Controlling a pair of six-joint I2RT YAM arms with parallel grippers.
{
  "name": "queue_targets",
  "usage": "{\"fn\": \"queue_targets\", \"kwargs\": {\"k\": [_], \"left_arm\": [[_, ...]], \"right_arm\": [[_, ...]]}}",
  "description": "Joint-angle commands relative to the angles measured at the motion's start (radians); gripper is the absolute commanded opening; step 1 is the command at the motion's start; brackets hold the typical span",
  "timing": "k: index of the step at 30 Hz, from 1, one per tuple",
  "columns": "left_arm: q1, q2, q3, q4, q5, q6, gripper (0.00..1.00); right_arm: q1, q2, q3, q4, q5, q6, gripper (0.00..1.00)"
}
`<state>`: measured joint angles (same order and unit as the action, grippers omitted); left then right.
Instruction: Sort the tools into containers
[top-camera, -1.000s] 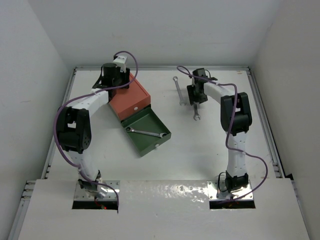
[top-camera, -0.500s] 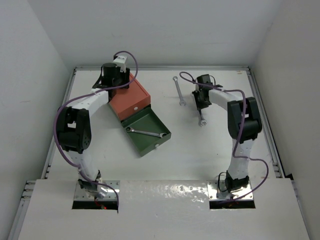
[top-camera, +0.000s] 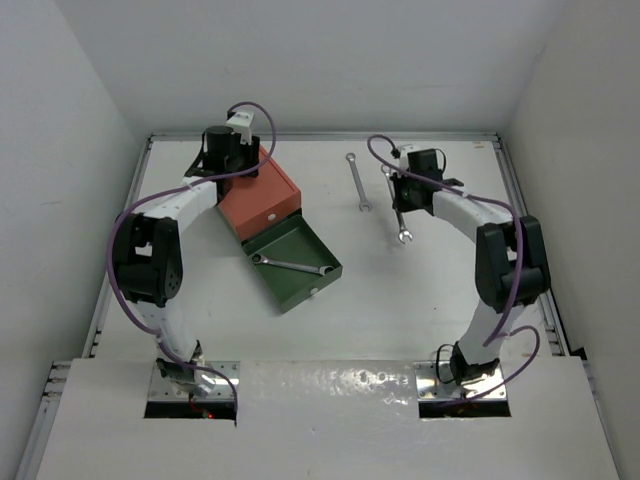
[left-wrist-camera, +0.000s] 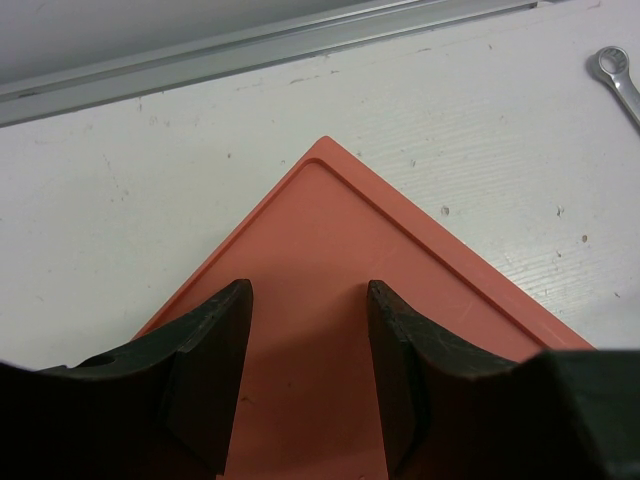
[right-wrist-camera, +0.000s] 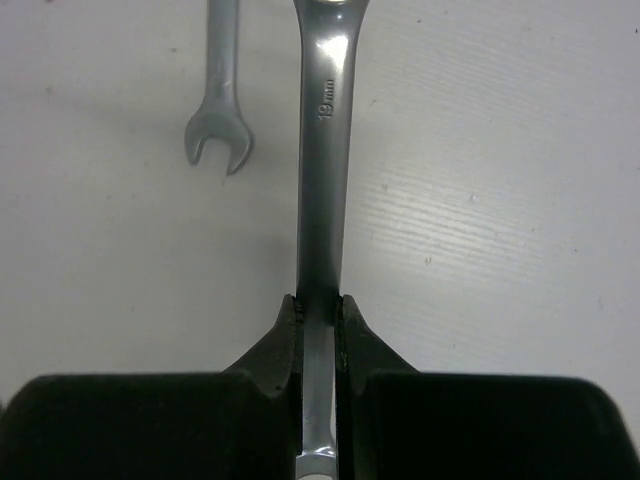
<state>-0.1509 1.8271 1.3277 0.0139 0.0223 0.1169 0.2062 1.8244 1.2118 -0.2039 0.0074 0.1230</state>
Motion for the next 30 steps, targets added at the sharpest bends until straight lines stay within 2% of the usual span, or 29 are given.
{"fn": "queue_targets", "kwargs": {"k": [1,4,6,9,13,17,21,26,28,30], "left_arm": [[0.008,0.081,-0.051,-0.244,-0.018,0.017,0.47],[0.008,0.096,-0.036,-0.249,-0.018,0.017,0.47],[0.008,0.101,-0.030,-0.253,-0.018,0.013,0.47],[0.007,0.101,-0.030,-0.255,-0.018,0.012,0.47],[0.008,0.093,-0.041,-0.255,-0.044,0.020,0.47],[0.008,0.089,-0.042,-0.256,-0.050,0.024,0.47],[0.007,0.086,-0.047,-0.258,-0.051,0.026,0.47],[0.007,0.086,-0.047,-0.255,-0.051,0.027,0.47],[0.008,0.087,-0.047,-0.255,-0.050,0.026,0.47],[0.008,0.092,-0.044,-0.255,-0.050,0.026,0.47]], "right_arm": [[0.019,-0.184,-0.012,0.123,-0.096,-0.060,0.00],[0.148,-0.272,-0.001,0.110,-0.112,-0.188,0.00],[0.202,-0.287,-0.012,0.130,-0.171,-0.206,0.00],[0.321,-0.304,-0.081,0.262,-0.312,-0.216,0.00],[0.504,-0.248,-0.104,0.363,-0.328,-0.314,0.00],[0.574,-0.133,-0.043,0.330,-0.345,-0.376,0.00],[0.608,-0.027,0.011,0.223,-0.293,-0.519,0.00],[0.614,-0.011,0.005,0.178,-0.271,-0.598,0.00],[0.616,-0.025,-0.008,0.190,-0.274,-0.600,0.07],[0.616,-0.031,0.000,0.189,-0.276,-0.596,0.26]]}}
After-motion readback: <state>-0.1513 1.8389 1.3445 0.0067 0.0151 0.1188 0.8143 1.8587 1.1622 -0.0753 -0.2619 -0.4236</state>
